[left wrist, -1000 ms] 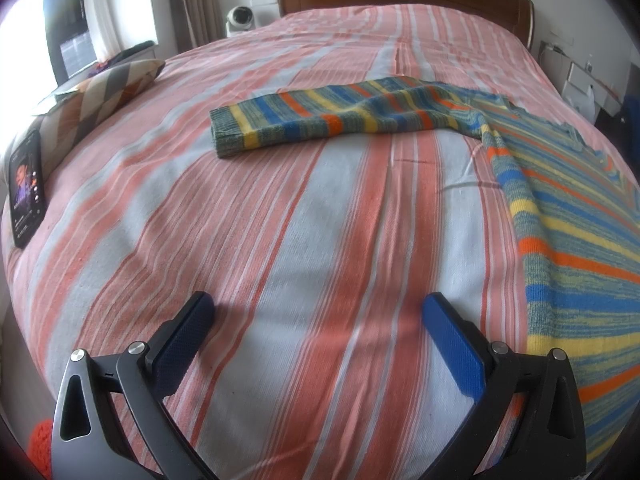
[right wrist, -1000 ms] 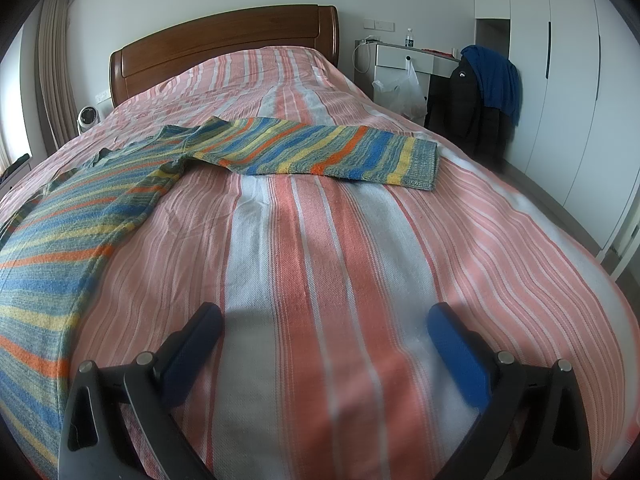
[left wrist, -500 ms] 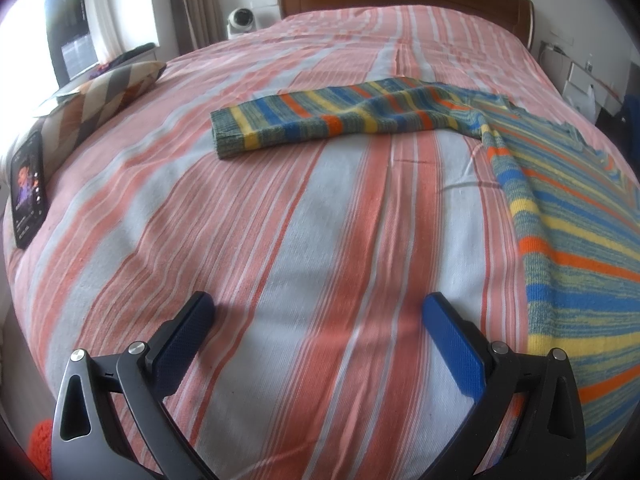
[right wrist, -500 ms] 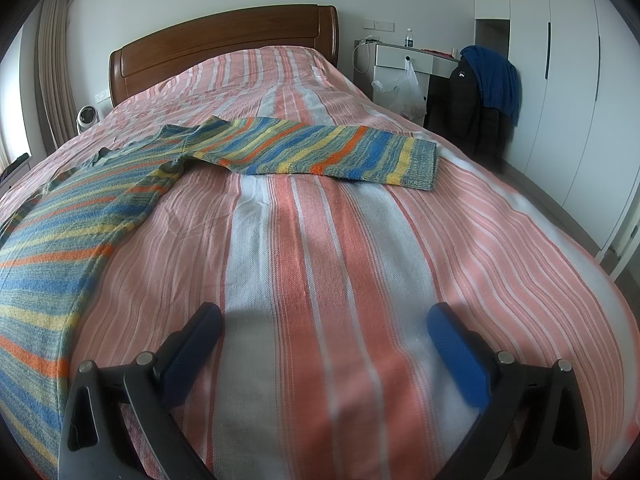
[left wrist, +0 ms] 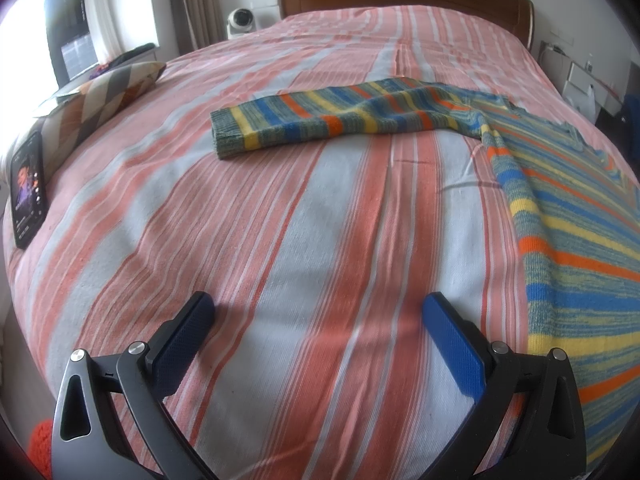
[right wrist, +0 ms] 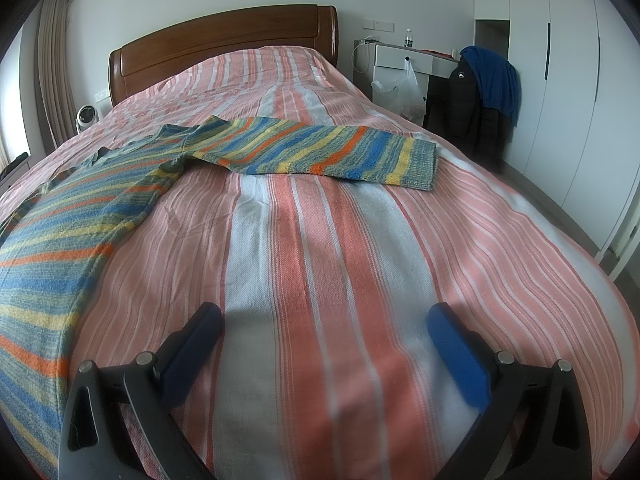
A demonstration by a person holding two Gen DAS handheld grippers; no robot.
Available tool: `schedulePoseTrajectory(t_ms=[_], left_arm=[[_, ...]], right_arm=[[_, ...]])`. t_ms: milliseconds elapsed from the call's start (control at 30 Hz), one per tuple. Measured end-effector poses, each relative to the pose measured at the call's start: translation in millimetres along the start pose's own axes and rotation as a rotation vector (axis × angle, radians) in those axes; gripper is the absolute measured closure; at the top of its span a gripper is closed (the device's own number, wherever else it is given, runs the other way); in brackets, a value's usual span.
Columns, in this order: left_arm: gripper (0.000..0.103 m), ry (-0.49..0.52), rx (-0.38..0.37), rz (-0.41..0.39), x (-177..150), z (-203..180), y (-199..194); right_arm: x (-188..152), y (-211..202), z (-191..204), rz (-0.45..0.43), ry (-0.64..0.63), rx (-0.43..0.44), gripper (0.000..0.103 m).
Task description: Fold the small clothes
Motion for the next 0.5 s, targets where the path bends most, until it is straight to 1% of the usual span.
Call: schedulePoseTrajectory(t_ms=[67, 100, 133, 167, 200, 233, 267, 333, 367, 400, 433, 467, 500], left_arm=[[0.000, 0.000, 0.001, -0.002, 1.0, 1.2, 0.5], [0.000, 0.000, 0.002, -0.003, 1.6, 2.0, 0.9], [0.000, 0.001, 0.004, -0.005, 2.3, 3.2, 1.6], [0.000, 0.001, 0.006, -0.006, 2.8, 3.3, 1.8], [0.000, 0.003, 0.008, -0.007, 3.7, 4.5, 2.6], [0.000, 0.004, 0.010, -0.009, 4.6, 6.0, 3.5], [0.000, 0.004, 0.010, -0.008, 4.6, 6.0, 3.5], [0.000, 0.004, 0.013, -0.010, 4.2, 4.6, 3.5], [0.000, 0.004, 0.016, -0.011, 5.4, 6.8, 4.9], [0.000, 0.006, 0.018, -0.013, 5.4, 5.5, 4.7], [0.000, 0.006, 0.021, -0.014, 4.9, 5.2, 4.4], [0.000, 0.006, 0.023, -0.016, 5.2, 5.9, 4.8], [0.000, 0.007, 0.024, -0.018, 5.6, 7.0, 5.2]], right_arm=[[2.6, -0.2, 0.6, 0.035, -0.017, -0.019, 0.002], [6.1, -1.6, 0.4, 0.077, -0.018, -0.019, 0.002], [10.9, -3.8, 0.2, 0.100, -0.002, 0.011, 0.002], [18.6, -7.2, -0.8, 0.116, 0.028, 0.063, 0.002], [34.1, -13.2, -6.0, 0.127, 0.085, 0.139, 0.002], [46.5, -15.7, -11.2, 0.130, 0.121, 0.174, 0.002], [66.1, -17.5, -21.6, 0.130, 0.171, 0.216, 0.002], [100.7, -11.3, -45.8, 0.125, 0.265, 0.249, 0.002], [113.1, -2.7, -57.3, 0.144, 0.312, 0.251, 0.002], [126.6, 14.1, -74.0, 0.197, 0.387, 0.268, 0.003], [133.0, 27.5, -81.2, 0.242, 0.435, 0.291, 0.013], [137.7, 43.8, -89.4, 0.299, 0.489, 0.322, 0.020], [139.8, 55.5, -93.8, 0.340, 0.526, 0.339, 0.032]])
Point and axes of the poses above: each gripper's, at about its wrist camera, not at the fingertips, and y roughly the way its jaws point, z to its left, x to its top, the point moved 8 cm from there along y, roughly the way its jaws point, and after that the axes turned 15 degrees about y, right-handed, at the moved point
